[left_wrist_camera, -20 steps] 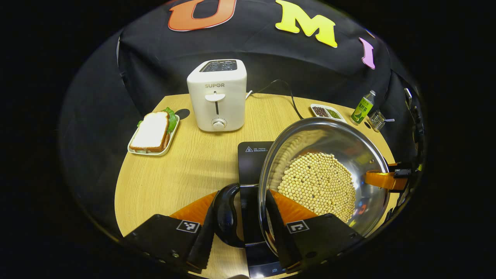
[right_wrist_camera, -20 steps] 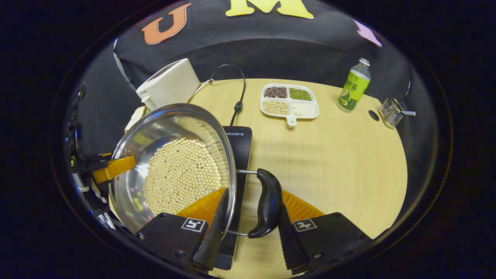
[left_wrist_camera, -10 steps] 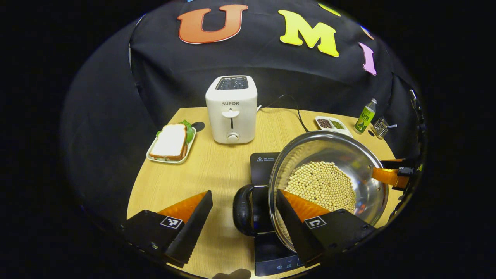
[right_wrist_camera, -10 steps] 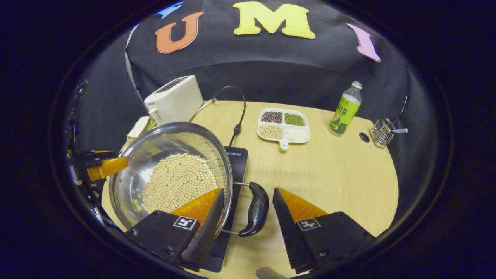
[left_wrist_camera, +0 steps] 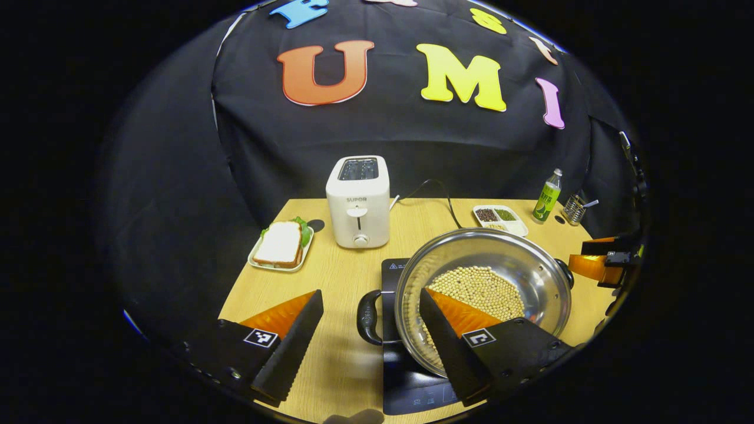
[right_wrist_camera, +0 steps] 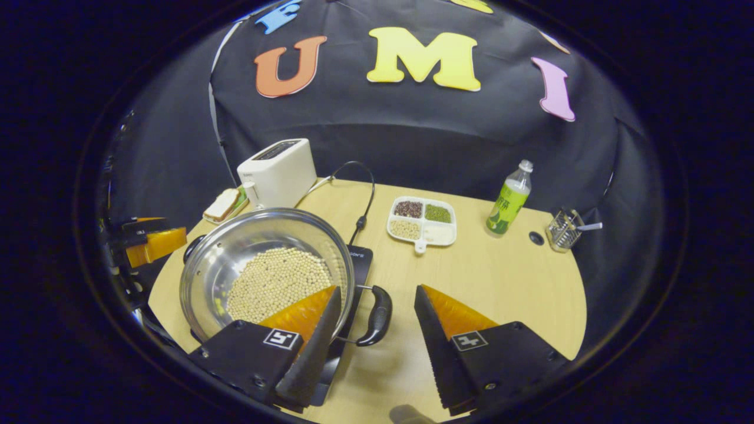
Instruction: First push the handle of the pot to place it horizontally, then grasp the pot with both hands and set it on the induction cooktop.
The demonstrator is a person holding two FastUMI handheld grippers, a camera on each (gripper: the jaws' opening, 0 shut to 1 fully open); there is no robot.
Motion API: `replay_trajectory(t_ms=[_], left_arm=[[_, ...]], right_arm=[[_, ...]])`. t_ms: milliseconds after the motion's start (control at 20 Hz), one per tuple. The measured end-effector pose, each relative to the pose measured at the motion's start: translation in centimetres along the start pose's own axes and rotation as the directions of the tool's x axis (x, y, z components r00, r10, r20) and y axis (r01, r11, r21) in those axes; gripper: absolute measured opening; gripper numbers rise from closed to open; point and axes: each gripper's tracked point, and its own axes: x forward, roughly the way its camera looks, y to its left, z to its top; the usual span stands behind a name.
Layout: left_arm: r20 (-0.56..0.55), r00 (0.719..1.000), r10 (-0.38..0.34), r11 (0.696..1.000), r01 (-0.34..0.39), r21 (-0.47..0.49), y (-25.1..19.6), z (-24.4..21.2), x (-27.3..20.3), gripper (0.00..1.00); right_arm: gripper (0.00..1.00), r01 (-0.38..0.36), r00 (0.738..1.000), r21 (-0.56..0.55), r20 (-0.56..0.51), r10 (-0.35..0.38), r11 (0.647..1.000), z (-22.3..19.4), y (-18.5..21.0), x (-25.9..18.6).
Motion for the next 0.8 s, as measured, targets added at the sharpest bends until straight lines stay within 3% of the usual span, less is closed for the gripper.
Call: replay_trajectory(t_ms=[450,550,600,700,800], left_arm=[[0.171,0.985,0.01,0.998,-0.021,0.059,-3.7,4.8,-6.7,0.97],[0.209,0.978,0.004,0.998,-0.016,0.053,-5.3,6.0,-8.4,0.97],[0.232,0.973,-0.003,0.999,-0.007,0.045,-6.3,6.7,-9.1,0.98],[0.271,0.963,0.002,1.0,-0.01,0.029,-7.5,8.3,-11.3,0.98],[0.312,0.95,0.003,1.0,-0.01,0.021,-9.2,9.9,-12.9,0.98]], right_arm=[[0.84,0.047,0.986,-0.057,0.16,-0.037,0.997,3.3,-1.9,-7.1],[0.8,0.053,0.98,-0.053,0.196,-0.041,0.997,4.1,-2.8,-9.2],[0.84,0.057,0.975,-0.056,0.218,-0.043,0.997,4.8,-3.3,-10.2],[0.81,0.065,0.963,-0.056,0.264,-0.048,0.996,6.0,-4.3,-12.2],[0.84,0.074,0.952,-0.047,0.302,-0.057,0.996,7.1,-5.8,-14.3]])
